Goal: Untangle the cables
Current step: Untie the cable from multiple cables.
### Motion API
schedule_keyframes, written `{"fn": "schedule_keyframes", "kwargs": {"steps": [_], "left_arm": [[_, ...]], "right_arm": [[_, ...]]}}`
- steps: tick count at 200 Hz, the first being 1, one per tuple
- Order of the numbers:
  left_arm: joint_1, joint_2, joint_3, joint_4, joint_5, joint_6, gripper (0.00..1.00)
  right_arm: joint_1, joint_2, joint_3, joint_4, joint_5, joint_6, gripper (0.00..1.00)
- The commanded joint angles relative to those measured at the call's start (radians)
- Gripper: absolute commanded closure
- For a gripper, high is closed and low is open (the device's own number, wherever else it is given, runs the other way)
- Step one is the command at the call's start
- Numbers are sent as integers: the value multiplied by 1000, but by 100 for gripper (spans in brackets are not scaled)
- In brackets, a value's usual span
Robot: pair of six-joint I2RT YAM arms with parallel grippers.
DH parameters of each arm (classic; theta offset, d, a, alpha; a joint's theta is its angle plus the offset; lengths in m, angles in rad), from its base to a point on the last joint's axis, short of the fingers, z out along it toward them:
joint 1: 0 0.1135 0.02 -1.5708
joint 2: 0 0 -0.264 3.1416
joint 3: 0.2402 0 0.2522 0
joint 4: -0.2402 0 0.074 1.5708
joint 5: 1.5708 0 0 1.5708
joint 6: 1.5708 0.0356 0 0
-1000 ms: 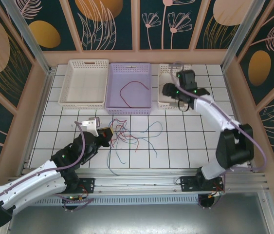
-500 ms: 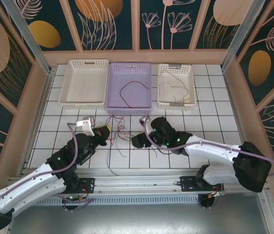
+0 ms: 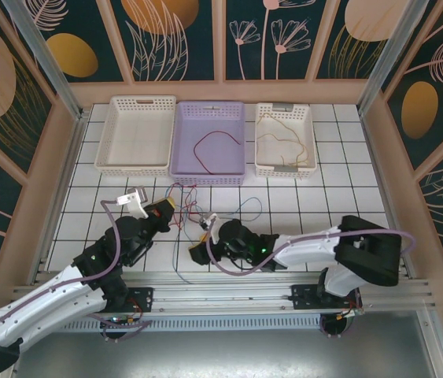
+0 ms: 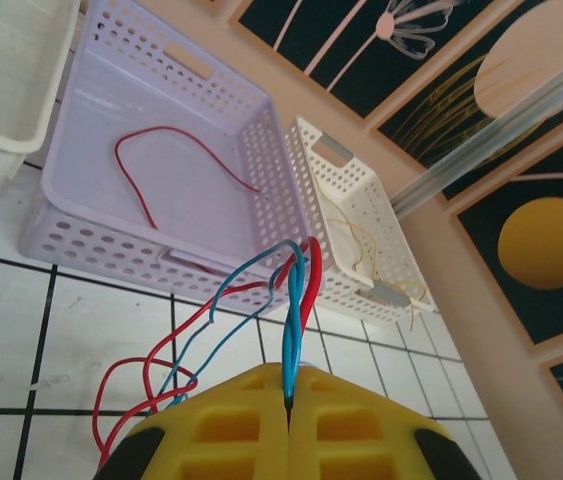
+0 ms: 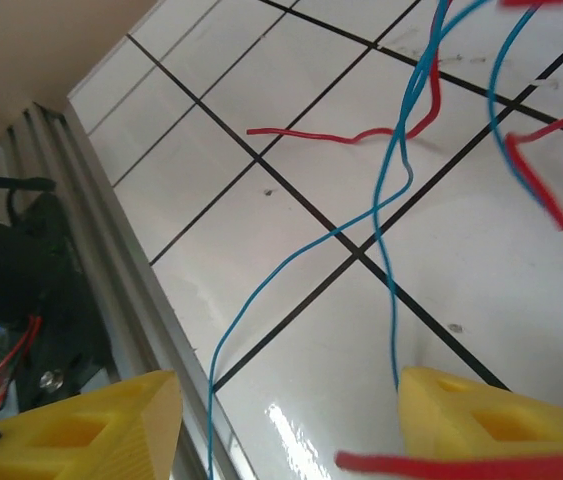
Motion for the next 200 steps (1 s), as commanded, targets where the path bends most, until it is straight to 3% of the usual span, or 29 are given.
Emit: {"fn": "schedule_keyframes", "kwargs": {"steps": [1,60,161,174,200], "left_arm": [[3,-16,38,58,-33,-27,100],[3,-27,39,64,-58,-45,100],[3,-41,46,72,-81,-49,100],[3,-39,42,75,-79,-54,100],[3,-50,49,61,-88,-47,100]], "right_arm": [[20,69,73,124,66,32,42],[71,240,195,109,79,67,44],[76,358,242,86,128,160,48],[77,373,256,87,119,164,55],[76,367,271,54,168,164,83]]}}
